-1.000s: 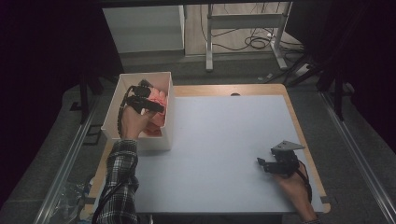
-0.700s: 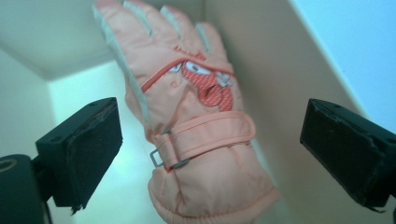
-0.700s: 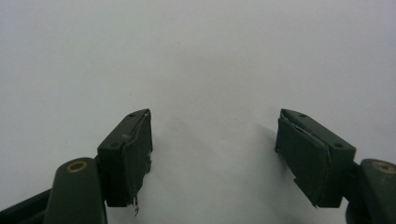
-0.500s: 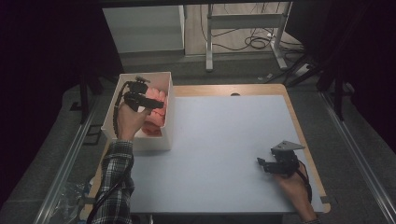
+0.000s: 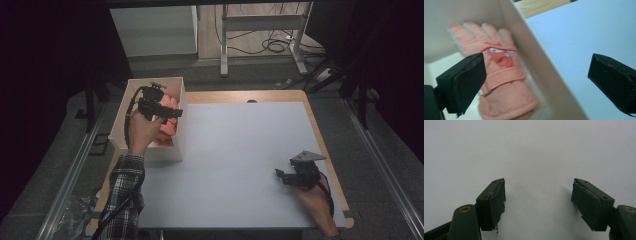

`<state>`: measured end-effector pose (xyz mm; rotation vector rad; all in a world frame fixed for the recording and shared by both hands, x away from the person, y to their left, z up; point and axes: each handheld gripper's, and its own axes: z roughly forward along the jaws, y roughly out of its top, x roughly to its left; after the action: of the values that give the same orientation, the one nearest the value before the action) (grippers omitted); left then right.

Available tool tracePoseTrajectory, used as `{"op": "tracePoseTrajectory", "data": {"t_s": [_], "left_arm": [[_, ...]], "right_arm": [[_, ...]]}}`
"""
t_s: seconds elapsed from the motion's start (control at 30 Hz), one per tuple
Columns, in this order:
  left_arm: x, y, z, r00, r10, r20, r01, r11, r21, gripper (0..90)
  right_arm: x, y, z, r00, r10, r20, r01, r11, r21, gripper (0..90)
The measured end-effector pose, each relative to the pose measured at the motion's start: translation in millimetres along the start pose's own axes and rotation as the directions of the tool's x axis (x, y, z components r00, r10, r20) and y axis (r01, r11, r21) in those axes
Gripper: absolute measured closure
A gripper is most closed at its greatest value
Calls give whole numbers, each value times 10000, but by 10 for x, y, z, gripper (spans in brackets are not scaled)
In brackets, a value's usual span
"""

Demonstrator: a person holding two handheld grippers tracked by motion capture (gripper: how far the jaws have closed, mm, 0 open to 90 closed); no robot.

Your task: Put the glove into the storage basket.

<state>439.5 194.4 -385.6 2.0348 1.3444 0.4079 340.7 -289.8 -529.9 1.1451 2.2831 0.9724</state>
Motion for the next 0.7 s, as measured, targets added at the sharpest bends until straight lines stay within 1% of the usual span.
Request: {"op": "tracePoseTrajectory", "data": {"t_s": [0.13, 0.37, 0.47, 0.57, 0.7], "left_arm": [[-109, 21, -21, 9994, 202, 294, -198, 9997, -154, 19], [-303, 39, -7, 9954, 776, 559, -754, 9963, -402, 15], [-398, 50, 15, 9920, 1041, 713, -1009, 9938, -471, 14], [-498, 57, 61, 9885, 1204, 913, -1164, 9921, -474, 14], [-609, 63, 114, 9842, 1441, 1027, -1391, 9888, -543, 14]], "right_arm": [[0, 0, 0, 10000, -2, 1, 2, 10000, -2, 275], [1, 0, 0, 10000, 0, 2, 0, 10000, -3, 275], [2, 0, 0, 10000, -3, 5, 3, 10000, -8, 275], [1, 0, 0, 10000, -12, 6, 12, 10000, -11, 275], [2, 0, 0, 10000, -15, 8, 15, 10000, -11, 275]]}}
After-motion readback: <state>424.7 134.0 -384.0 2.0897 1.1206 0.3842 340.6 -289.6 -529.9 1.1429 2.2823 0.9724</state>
